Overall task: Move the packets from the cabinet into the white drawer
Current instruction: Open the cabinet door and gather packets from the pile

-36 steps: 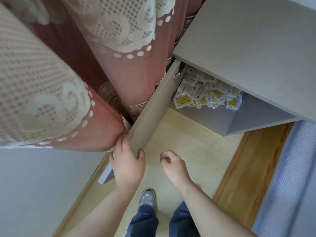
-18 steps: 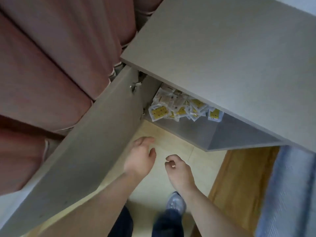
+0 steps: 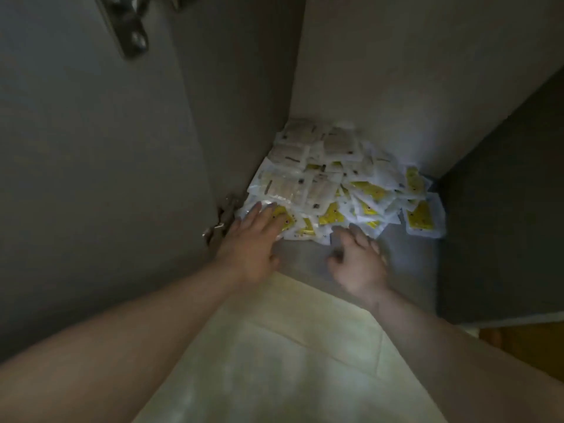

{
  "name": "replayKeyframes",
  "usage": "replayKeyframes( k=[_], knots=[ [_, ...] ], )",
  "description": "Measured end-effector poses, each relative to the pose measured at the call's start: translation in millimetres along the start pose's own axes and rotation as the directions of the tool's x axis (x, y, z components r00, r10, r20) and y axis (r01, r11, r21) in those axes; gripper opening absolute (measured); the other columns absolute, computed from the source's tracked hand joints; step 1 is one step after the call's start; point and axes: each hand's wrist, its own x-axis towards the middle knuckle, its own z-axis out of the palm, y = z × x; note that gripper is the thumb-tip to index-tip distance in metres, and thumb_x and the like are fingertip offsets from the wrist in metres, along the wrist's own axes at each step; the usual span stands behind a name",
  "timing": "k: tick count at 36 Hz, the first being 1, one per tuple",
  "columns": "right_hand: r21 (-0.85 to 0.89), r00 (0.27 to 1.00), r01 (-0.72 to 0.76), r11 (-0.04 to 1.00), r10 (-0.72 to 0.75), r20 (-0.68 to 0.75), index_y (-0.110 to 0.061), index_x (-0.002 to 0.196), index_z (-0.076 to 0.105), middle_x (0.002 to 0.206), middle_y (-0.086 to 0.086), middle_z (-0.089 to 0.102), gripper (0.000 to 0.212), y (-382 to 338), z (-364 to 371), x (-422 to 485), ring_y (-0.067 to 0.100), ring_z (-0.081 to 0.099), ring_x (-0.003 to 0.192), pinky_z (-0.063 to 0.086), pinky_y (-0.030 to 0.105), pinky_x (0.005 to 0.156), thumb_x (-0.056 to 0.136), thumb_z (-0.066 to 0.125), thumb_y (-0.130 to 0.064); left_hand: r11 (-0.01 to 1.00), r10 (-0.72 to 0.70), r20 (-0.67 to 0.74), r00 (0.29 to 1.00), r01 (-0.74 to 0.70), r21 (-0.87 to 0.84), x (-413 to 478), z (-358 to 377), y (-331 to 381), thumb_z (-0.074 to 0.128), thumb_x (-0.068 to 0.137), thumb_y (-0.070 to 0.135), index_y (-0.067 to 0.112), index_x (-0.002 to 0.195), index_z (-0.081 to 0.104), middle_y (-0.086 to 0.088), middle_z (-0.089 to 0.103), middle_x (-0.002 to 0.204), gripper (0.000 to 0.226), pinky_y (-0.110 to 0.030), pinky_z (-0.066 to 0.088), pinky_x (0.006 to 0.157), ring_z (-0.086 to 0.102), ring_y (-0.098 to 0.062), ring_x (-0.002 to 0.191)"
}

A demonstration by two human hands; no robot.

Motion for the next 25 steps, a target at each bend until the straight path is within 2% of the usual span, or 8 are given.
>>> replayKeyframes(
  k=[3,6,11,14,16,18,20,25],
  knots=[
    [-0.047,0.999,-0.014,0.999,0.013,-0.040,-0.036,0.148,0.013,0.159,-0.005,-0.008,0.063,2,12,34,0.025,-0.003,0.146,0.008,0.044,0.115,0.094,0.045,-0.040,1.000,0.006,-0.014,1.000,-0.007,-0.018,28,15,-7,0.048,0.091,0.046,0.028,0.150,-0.008,0.007,-0.025,0.155,0.083,-0.044,-0.002,0.118,-0.024,-0.018,0.143],
    [-0.061,0.999,-0.027,0.998,0.024,-0.048,-0.041,0.148,0.005,0.158,-0.006,-0.016,0.070,-1,18,59,0.028,-0.012,0.145,0.004,0.052,0.114,0.092,0.046,-0.046,0.995,-0.043,-0.002,0.999,0.043,-0.094,42,20,-12,0.045,0.091,0.054,0.029,0.150,-0.011,0.006,-0.028,0.154,0.085,-0.042,-0.005,0.116,-0.026,-0.019,0.142],
    [-0.098,1.000,0.003,0.995,-0.005,-0.023,-0.043,0.147,-0.005,0.156,-0.007,-0.024,0.081,-17,15,94,0.027,-0.020,0.144,-0.002,0.059,0.113,0.088,0.047,-0.057,0.997,-0.037,0.019,0.999,0.038,-0.074,53,21,-16,0.044,0.090,0.057,0.029,0.149,-0.014,0.007,-0.030,0.153,0.087,-0.042,-0.005,0.117,-0.028,-0.019,0.141],
    [-0.126,0.997,0.034,0.991,-0.024,0.074,-0.045,0.146,-0.012,0.154,-0.008,-0.027,0.090,-22,17,113,0.027,-0.023,0.143,-0.002,0.063,0.110,0.082,0.048,-0.067,0.998,-0.025,-0.005,1.000,0.025,-0.049,70,21,-19,0.044,0.088,0.061,0.030,0.147,-0.018,0.006,-0.032,0.153,0.091,-0.043,-0.008,0.117,-0.030,-0.019,0.140],
    [-0.164,0.991,0.050,0.985,-0.028,0.133,-0.045,0.144,-0.016,0.154,-0.007,-0.029,0.092,-19,25,119,0.028,-0.024,0.142,-0.003,0.065,0.110,0.081,0.046,-0.070,0.996,-0.036,0.027,0.999,0.038,-0.084,82,22,-19,0.046,0.086,0.064,0.033,0.146,-0.020,0.006,-0.033,0.152,0.095,-0.045,-0.009,0.115,-0.031,-0.019,0.140],
    [-0.185,0.990,0.061,0.981,-0.036,0.136,-0.044,0.144,-0.019,0.153,-0.006,-0.031,0.092,-13,31,118,0.028,-0.025,0.142,-0.006,0.064,0.110,0.082,0.044,-0.071,0.991,-0.059,0.083,0.995,0.069,-0.114,91,26,-18,0.047,0.083,0.067,0.035,0.146,-0.019,0.007,-0.033,0.152,0.097,-0.049,-0.007,0.115,-0.032,-0.021,0.139],
    [-0.190,0.991,0.071,0.979,-0.047,0.125,-0.044,0.143,-0.020,0.153,-0.006,-0.031,0.092,-7,33,114,0.028,-0.026,0.142,-0.009,0.062,0.110,0.081,0.042,-0.072,0.994,-0.079,0.102,0.992,0.085,-0.062,94,34,-15,0.045,0.082,0.070,0.035,0.147,-0.019,0.006,-0.034,0.151,0.097,-0.053,-0.007,0.114,-0.033,-0.023,0.139],
    [-0.193,0.991,0.082,0.978,-0.060,0.118,-0.043,0.144,-0.019,0.151,-0.006,-0.034,0.089,12,39,94,0.028,-0.027,0.141,-0.010,0.060,0.112,0.081,0.036,-0.075,0.998,-0.064,0.047,0.997,0.063,0.025,80,53,1,0.031,0.084,0.073,0.035,0.146,-0.019,0.004,-0.034,0.152,0.089,-0.054,-0.012,0.112,-0.034,-0.025,0.138]
  ],
)
